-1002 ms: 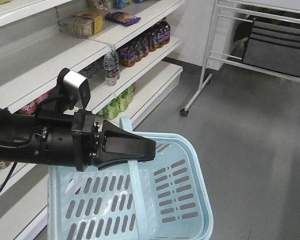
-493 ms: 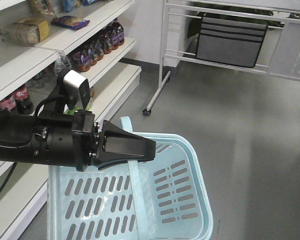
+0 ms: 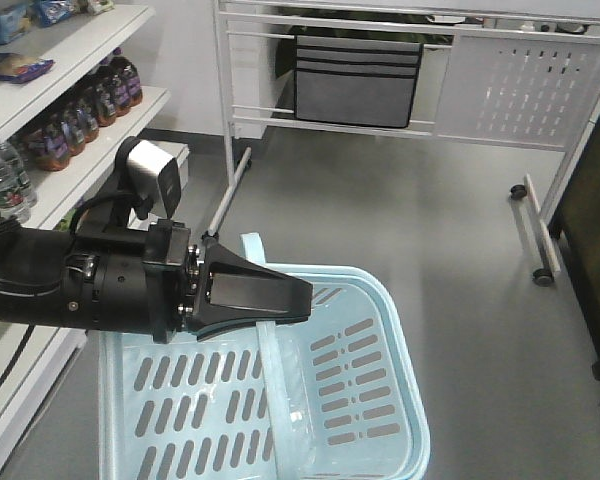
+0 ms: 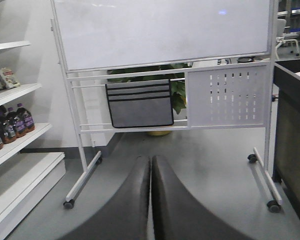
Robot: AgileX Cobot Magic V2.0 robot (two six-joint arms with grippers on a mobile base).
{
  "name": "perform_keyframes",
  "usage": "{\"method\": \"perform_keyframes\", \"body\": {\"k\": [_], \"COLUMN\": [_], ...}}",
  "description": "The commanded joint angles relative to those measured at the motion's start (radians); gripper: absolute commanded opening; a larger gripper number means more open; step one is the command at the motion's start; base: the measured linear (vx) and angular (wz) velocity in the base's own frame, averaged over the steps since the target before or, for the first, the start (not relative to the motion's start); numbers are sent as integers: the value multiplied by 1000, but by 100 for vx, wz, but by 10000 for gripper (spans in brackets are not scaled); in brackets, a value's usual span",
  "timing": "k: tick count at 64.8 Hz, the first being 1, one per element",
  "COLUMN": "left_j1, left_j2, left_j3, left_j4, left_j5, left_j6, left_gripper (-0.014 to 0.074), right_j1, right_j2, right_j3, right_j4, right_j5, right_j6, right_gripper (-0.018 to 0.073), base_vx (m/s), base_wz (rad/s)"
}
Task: Place coke in basket with both arms
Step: 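Turn the base away from the shelf carrying the basket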
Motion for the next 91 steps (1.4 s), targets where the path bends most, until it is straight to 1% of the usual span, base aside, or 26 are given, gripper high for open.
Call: {"method": "perform_keyframes", "body": {"k": [1, 36, 91], "left_j1": [-5, -5, -5], "left_j2": [-34, -34, -34], "left_j3": [-26, -26, -26], "left_j4": [-93, -93, -94], "left_j5": [65, 65, 65], "left_j6": [8, 8, 8], "left_gripper": [-8, -8, -8], "right_j1": [-4, -4, -4], "right_j2": [-15, -15, -15], "right_j3": [15, 15, 15], "right_j4": [-5, -5, -5], "right_j5": [-71, -71, -71], "right_j6": [-6, -6, -6], "right_gripper": [-4, -4, -4], "base_vx": [14, 16, 24], "base_wz": [-35, -21, -3]}}
